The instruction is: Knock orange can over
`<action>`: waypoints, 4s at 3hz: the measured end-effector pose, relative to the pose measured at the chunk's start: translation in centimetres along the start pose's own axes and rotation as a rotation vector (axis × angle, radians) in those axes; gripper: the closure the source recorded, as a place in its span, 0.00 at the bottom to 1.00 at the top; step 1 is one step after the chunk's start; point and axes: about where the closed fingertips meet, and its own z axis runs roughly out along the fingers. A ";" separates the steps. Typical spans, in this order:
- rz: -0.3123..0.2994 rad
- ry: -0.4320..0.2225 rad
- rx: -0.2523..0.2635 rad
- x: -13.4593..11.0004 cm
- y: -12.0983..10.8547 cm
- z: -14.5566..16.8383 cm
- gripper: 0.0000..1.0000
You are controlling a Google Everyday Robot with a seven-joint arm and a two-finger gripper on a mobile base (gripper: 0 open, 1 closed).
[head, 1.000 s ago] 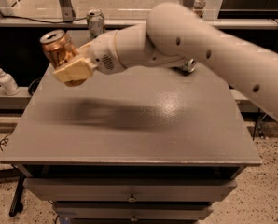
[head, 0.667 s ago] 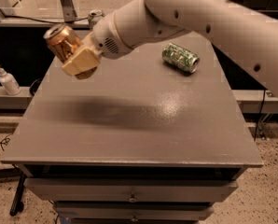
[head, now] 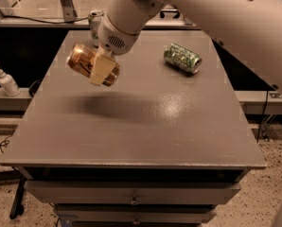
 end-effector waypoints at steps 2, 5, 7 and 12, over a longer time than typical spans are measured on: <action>-0.084 0.298 -0.115 4.6 3.4 3.4 1.00; -0.144 0.291 -0.160 1.1 6.2 6.0 0.36; -0.135 0.296 -0.161 1.4 6.4 5.9 0.00; 0.096 -0.379 0.108 5.6 4.1 -11.2 0.00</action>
Offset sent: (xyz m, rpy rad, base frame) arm -0.0465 -0.0135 -0.0826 -0.4109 0.1329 0.1420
